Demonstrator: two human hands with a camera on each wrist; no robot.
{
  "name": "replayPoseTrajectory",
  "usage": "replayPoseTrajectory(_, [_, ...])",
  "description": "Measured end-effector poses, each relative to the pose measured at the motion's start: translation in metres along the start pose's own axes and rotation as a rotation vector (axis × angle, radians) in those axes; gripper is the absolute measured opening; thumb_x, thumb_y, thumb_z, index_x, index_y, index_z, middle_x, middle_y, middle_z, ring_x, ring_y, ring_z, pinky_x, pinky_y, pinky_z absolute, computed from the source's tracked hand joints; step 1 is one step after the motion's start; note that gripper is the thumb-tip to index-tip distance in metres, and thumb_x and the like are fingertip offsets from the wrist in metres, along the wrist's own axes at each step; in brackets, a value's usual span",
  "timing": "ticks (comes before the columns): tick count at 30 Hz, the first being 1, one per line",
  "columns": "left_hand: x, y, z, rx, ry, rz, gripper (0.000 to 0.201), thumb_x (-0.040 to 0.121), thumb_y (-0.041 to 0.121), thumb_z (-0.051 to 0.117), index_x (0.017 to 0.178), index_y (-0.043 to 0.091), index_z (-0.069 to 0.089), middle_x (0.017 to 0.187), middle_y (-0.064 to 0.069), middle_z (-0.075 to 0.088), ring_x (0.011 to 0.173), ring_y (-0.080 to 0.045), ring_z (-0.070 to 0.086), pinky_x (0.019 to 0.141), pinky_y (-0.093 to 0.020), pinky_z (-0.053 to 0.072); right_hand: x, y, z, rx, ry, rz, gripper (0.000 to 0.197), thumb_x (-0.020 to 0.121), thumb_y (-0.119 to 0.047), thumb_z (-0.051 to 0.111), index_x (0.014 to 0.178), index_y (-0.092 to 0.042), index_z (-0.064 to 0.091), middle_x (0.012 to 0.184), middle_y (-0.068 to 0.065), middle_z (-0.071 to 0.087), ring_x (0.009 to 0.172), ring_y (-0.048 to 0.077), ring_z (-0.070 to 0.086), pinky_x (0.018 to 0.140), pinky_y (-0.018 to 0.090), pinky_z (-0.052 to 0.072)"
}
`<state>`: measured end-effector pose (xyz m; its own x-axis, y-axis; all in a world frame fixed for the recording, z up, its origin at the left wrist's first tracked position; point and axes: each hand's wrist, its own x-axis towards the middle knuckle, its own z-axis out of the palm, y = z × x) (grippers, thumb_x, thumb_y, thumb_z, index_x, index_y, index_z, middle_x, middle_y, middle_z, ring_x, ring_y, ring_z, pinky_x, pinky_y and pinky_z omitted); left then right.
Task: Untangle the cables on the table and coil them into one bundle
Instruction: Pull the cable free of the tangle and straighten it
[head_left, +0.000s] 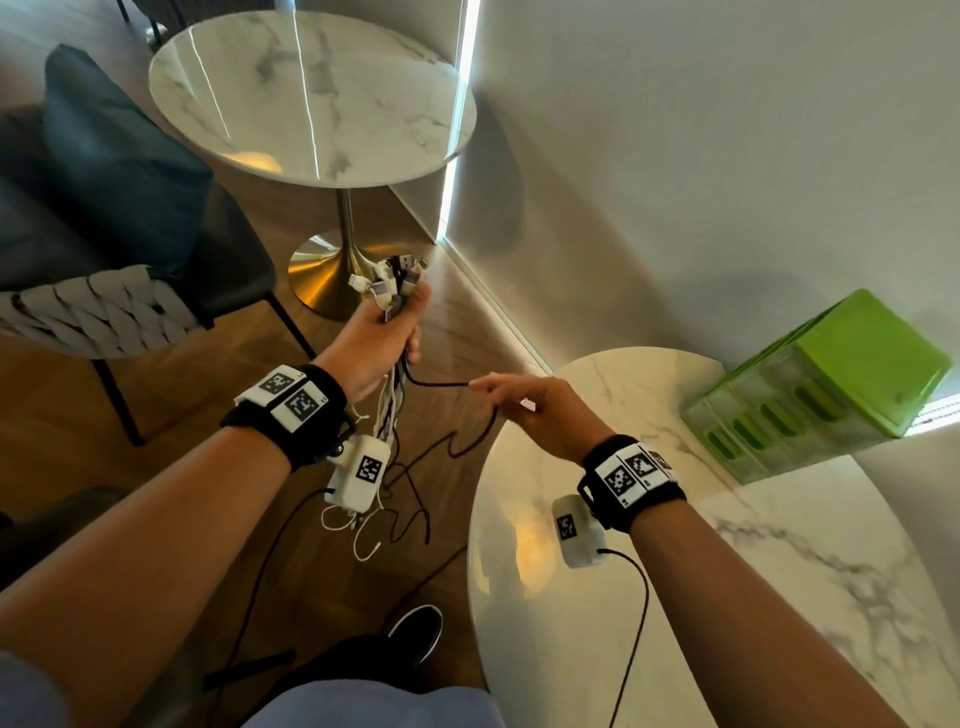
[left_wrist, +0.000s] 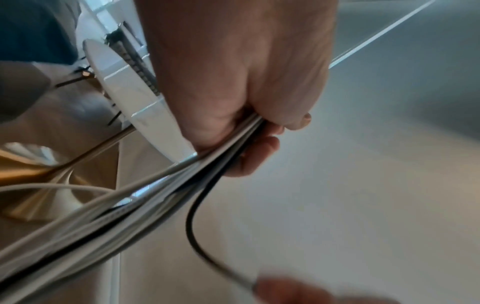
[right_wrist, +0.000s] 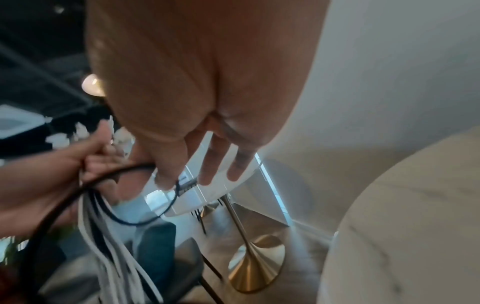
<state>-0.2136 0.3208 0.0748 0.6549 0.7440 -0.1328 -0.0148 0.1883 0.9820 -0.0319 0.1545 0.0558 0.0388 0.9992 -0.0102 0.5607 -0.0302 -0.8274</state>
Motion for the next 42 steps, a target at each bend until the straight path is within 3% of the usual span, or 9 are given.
replayPoseTrajectory(4, [0.005, 0.001, -0.009, 0.065, -0.001, -0.016, 0.035, 0.089, 0.057, 0.058, 0.095, 0.023, 0.056, 0.060, 0.009, 0.040, 0.056, -0.007, 0.039, 0.056, -0.024, 0.040, -0.010, 0.020, 0.012, -0.297, -0.371, 0.200, 0.039, 0.094, 0.004, 0.052, 0.106, -0.022, 0.078, 0.133, -0.007, 0.067, 0.138, 0.005, 0.046, 0.116, 0.024, 0.033])
replayPoseTrajectory(9, [-0.007, -0.003, 0.003, 0.236, -0.129, 0.037, 0.035, 0.092, 0.061, 0.049, 0.100, 0.029, 0.060, 0.067, 0.001, 0.059, 0.066, -0.014, 0.060, 0.070, -0.027, 0.053, 0.008, 0.004, 0.033, -0.177, 0.018, 0.144, 0.039, 0.091, -0.014, 0.066, 0.130, -0.019, 0.059, 0.129, 0.001, 0.064, 0.120, 0.016, 0.060, 0.107, 0.042, 0.047])
replayPoseTrajectory(14, [-0.015, -0.008, 0.019, 0.319, -0.197, 0.050, 0.059, 0.089, 0.076, 0.045, 0.079, 0.022, 0.067, 0.083, -0.005, 0.068, 0.086, -0.022, 0.069, 0.086, -0.041, 0.054, 0.035, -0.033, 0.061, 0.236, -0.070, 0.163, 0.076, 0.090, -0.023, 0.069, 0.152, -0.024, 0.025, 0.147, -0.007, 0.045, 0.134, 0.006, 0.048, 0.110, 0.033, 0.045])
replayPoseTrajectory(18, [-0.016, 0.004, 0.028, 0.449, -0.172, 0.122, 0.041, 0.090, 0.064, 0.043, 0.097, 0.029, 0.063, 0.101, 0.000, 0.062, 0.092, 0.000, 0.057, 0.086, -0.022, 0.046, 0.032, -0.054, 0.068, 0.369, 0.124, 0.098, 0.038, 0.106, -0.011, 0.046, 0.137, -0.030, 0.036, 0.128, -0.012, 0.054, 0.110, -0.017, 0.055, 0.092, 0.012, 0.047])
replayPoseTrajectory(22, [-0.007, 0.009, 0.024, 0.513, -0.247, 0.107, 0.048, 0.090, 0.073, 0.047, 0.095, 0.030, 0.067, 0.083, 0.004, 0.066, 0.081, 0.002, 0.063, 0.079, -0.020, 0.049, 0.026, -0.062, 0.070, 0.468, 0.232, 0.130, 0.016, 0.105, -0.018, 0.040, 0.114, -0.023, 0.052, 0.097, 0.013, 0.068, 0.081, 0.023, 0.066, 0.076, 0.041, 0.057])
replayPoseTrajectory(26, [-0.005, 0.011, 0.025, 0.277, -0.284, -0.039, 0.061, 0.083, 0.063, 0.069, 0.118, 0.013, 0.071, 0.109, -0.004, 0.073, 0.098, -0.003, 0.068, 0.086, -0.023, 0.050, 0.022, -0.062, 0.067, 0.634, 0.186, 0.222, 0.015, 0.098, -0.014, 0.040, 0.086, -0.015, 0.047, 0.051, -0.013, 0.045, 0.045, 0.010, 0.043, 0.049, 0.027, 0.044])
replayPoseTrajectory(33, [-0.003, 0.029, 0.052, 0.372, -0.431, 0.217, 0.039, 0.083, 0.004, 0.082, 0.116, 0.005, 0.062, 0.096, -0.003, 0.073, 0.093, -0.018, 0.072, 0.082, -0.023, 0.056, 0.012, -0.050, 0.058, 0.545, 0.074, 0.263, 0.026, 0.109, -0.017, 0.039, 0.086, -0.024, 0.050, 0.057, -0.017, 0.048, 0.056, 0.007, 0.045, 0.073, 0.036, 0.046])
replayPoseTrajectory(36, [-0.004, 0.024, 0.061, 0.316, -0.386, 0.236, 0.040, 0.082, 0.003, 0.082, 0.115, 0.003, 0.060, 0.094, -0.002, 0.072, 0.091, -0.015, 0.072, 0.082, -0.024, 0.055, 0.009, -0.051, 0.042, 0.403, 0.118, 0.309, 0.024, 0.108, -0.020, 0.043, 0.090, -0.031, 0.054, 0.066, -0.019, 0.054, 0.058, -0.004, 0.048, 0.067, 0.022, 0.044])
replayPoseTrajectory(42, [0.004, 0.019, 0.068, 0.200, -0.231, 0.235, 0.097, 0.066, 0.013, 0.095, 0.139, 0.031, 0.033, 0.101, -0.014, 0.066, 0.093, -0.023, 0.070, 0.083, -0.033, 0.059, -0.001, -0.048, 0.041, 0.226, 0.218, 0.240, 0.020, 0.104, -0.031, 0.053, 0.088, -0.020, 0.058, 0.069, 0.001, 0.061, 0.063, 0.019, 0.061, 0.067, 0.044, 0.054])
